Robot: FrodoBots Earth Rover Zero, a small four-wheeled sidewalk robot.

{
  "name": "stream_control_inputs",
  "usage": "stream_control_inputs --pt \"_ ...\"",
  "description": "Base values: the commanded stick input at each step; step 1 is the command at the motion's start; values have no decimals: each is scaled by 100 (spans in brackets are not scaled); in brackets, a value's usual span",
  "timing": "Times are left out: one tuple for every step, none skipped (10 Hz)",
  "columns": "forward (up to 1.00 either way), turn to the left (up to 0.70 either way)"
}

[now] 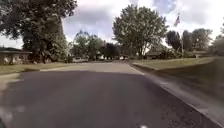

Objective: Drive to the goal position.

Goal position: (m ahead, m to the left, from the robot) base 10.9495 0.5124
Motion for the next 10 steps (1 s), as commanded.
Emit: stream_control_inputs --pt "100 0" --pt "100 0" --pt "100 0" --pt "100 0" --pt "100 0" --pt "100 0" --pt "100 0" --pt "100 0" --pt "100 0" --pt "100 0"
